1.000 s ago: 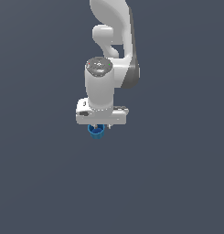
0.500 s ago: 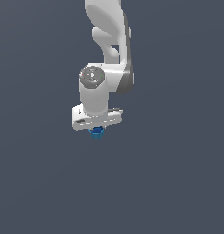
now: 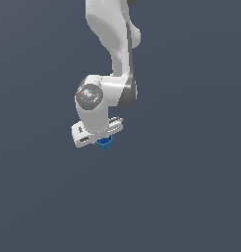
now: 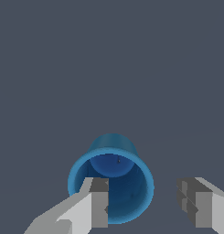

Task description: Pick up the object and move it to a goal position.

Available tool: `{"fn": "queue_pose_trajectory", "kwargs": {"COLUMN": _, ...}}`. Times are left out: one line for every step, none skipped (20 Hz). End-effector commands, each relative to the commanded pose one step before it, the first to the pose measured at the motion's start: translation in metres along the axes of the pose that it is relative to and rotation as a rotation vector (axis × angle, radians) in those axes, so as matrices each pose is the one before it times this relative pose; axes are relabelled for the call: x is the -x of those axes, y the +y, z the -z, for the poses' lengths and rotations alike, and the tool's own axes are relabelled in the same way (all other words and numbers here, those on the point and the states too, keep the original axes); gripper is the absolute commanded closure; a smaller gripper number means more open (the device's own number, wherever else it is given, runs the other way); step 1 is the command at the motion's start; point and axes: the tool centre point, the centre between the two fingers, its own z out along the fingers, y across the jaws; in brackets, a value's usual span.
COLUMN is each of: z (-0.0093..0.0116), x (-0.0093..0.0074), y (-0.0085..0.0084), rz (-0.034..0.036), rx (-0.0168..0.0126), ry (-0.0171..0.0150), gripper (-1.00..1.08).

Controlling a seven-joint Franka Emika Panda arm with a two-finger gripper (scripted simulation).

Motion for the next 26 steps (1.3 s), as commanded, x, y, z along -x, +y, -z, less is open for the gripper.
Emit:
{"fn": "queue_pose_trajectory", "kwargs": {"z": -0.0057, "x": 0.00355, "y": 0.00483, "rz": 0.05769, "rx": -0.01146, "ry": -0.02013, "gripper": -0.2}}
{"fn": "queue_pose_trajectory", "kwargs": {"z": -0.00203, "x": 0.00136, "y": 0.00165, "rz": 0.02003, "rx": -0.00439, "ry": -0.00685, "gripper": -0.2}}
{"fn": "queue_pose_trajectory", "kwargs": {"z": -0.0019, "x": 0.00131, "y": 0.00153, "rz": 0.0188, "rx": -0.00428, "ry": -0.00632, "gripper": -0.2}}
{"fn": "queue_pose_trajectory", "kwargs": {"z": -0.00178, "x": 0.00125, "y": 0.0014, "rz": 0.01758, "rx": -0.00415, "ry": -0.00581, "gripper": -0.2}}
{"fn": "queue_pose_trajectory", "kwargs": {"z": -0.00166, "x": 0.00119, "y": 0.00128, "rz": 0.01637, "rx": -0.00398, "ry": -0.00532, "gripper": -0.2}}
{"fn": "queue_pose_trajectory", "kwargs": {"z": -0.00153, "x": 0.00113, "y": 0.00117, "rz": 0.01514, "rx": -0.00378, "ry": -0.00485, "gripper": -0.2}}
{"fn": "queue_pose_trajectory", "kwargs": {"z": -0.00141, "x": 0.00106, "y": 0.00106, "rz": 0.01391, "rx": -0.00356, "ry": -0.00439, "gripper": -0.2}}
{"fn": "queue_pose_trajectory", "kwargs": {"z": -0.00129, "x": 0.00097, "y": 0.00095, "rz": 0.01273, "rx": -0.00333, "ry": -0.00396, "gripper": -0.2}}
{"fn": "queue_pose_trajectory", "kwargs": {"z": -0.00116, "x": 0.0009, "y": 0.00085, "rz": 0.0115, "rx": -0.00306, "ry": -0.00352, "gripper": -0.2}}
{"fn": "queue_pose_trajectory", "kwargs": {"z": -0.00104, "x": 0.00081, "y": 0.00076, "rz": 0.01028, "rx": -0.00278, "ry": -0.00311, "gripper": -0.2}}
{"fn": "queue_pose_trajectory", "kwargs": {"z": -0.00092, "x": 0.00072, "y": 0.00066, "rz": 0.00907, "rx": -0.00249, "ry": -0.00271, "gripper": -0.2}}
{"fn": "queue_pose_trajectory", "kwargs": {"z": -0.0008, "x": 0.00062, "y": 0.00056, "rz": 0.00789, "rx": -0.00219, "ry": -0.00233, "gripper": -0.2}}
{"fn": "queue_pose_trajectory", "kwargs": {"z": -0.00067, "x": 0.00056, "y": 0.00048, "rz": 0.00662, "rx": -0.00186, "ry": -0.00194, "gripper": -0.2}}
{"fn": "queue_pose_trajectory", "kwargs": {"z": -0.00056, "x": 0.00043, "y": 0.00038, "rz": 0.00547, "rx": -0.00155, "ry": -0.00159, "gripper": -0.2}}
{"fn": "queue_pose_trajectory", "kwargs": {"z": -0.00042, "x": 0.00036, "y": 0.00031, "rz": 0.0042, "rx": -0.0012, "ry": -0.00121, "gripper": -0.2}}
{"fn": "queue_pose_trajectory", "kwargs": {"z": -0.00032, "x": 0.00023, "y": 0.0002, "rz": 0.00307, "rx": -0.00088, "ry": -0.00088, "gripper": -0.2}}
{"fn": "queue_pose_trajectory", "kwargs": {"z": -0.00018, "x": 0.00015, "y": 0.00013, "rz": 0.00181, "rx": -0.00052, "ry": -0.00052, "gripper": -0.2}}
{"fn": "queue_pose_trajectory", "kwargs": {"z": -0.00007, "x": 0.00003, "y": 0.00003, "rz": 0.00064, "rx": -0.00018, "ry": -0.00018, "gripper": -0.2}}
{"fn": "queue_pose_trajectory", "kwargs": {"z": 0.00021, "x": -0.00007, "y": -0.00011, "rz": -0.00434, "rx": 0.00087, "ry": 0.00093, "gripper": -0.2}}
{"fn": "queue_pose_trajectory", "kwargs": {"z": -0.00035, "x": 0.00003, "y": 0.00002, "rz": 0.0, "rx": 0.0, "ry": 0.0, "gripper": -0.2}}
{"fn": "queue_pose_trajectory", "kwargs": {"z": -0.00105, "x": 0.00008, "y": 0.00005, "rz": 0.0, "rx": 0.0, "ry": 0.0, "gripper": -0.2}}
{"fn": "queue_pose_trajectory", "kwargs": {"z": -0.00174, "x": 0.00014, "y": 0.00008, "rz": 0.0, "rx": 0.0, "ry": 0.0, "gripper": -0.2}}
{"fn": "queue_pose_trajectory", "kwargs": {"z": -0.00255, "x": -0.00012, "y": -0.0001, "rz": 0.00066, "rx": -0.00014, "ry": -0.00014, "gripper": -0.2}}
{"fn": "queue_pose_trajectory", "kwargs": {"z": -0.00324, "x": -0.00005, "y": -0.00008, "rz": 0.00066, "rx": -0.00014, "ry": -0.00013, "gripper": -0.2}}
{"fn": "queue_pose_trajectory", "kwargs": {"z": -0.00393, "x": 0.00003, "y": -0.00007, "rz": 0.00066, "rx": -0.00015, "ry": -0.00012, "gripper": -0.2}}
{"fn": "queue_pose_trajectory", "kwargs": {"z": -0.00444, "x": 0.0001, "y": -0.00008, "rz": 0.00066, "rx": -0.00016, "ry": -0.0001, "gripper": -0.2}}
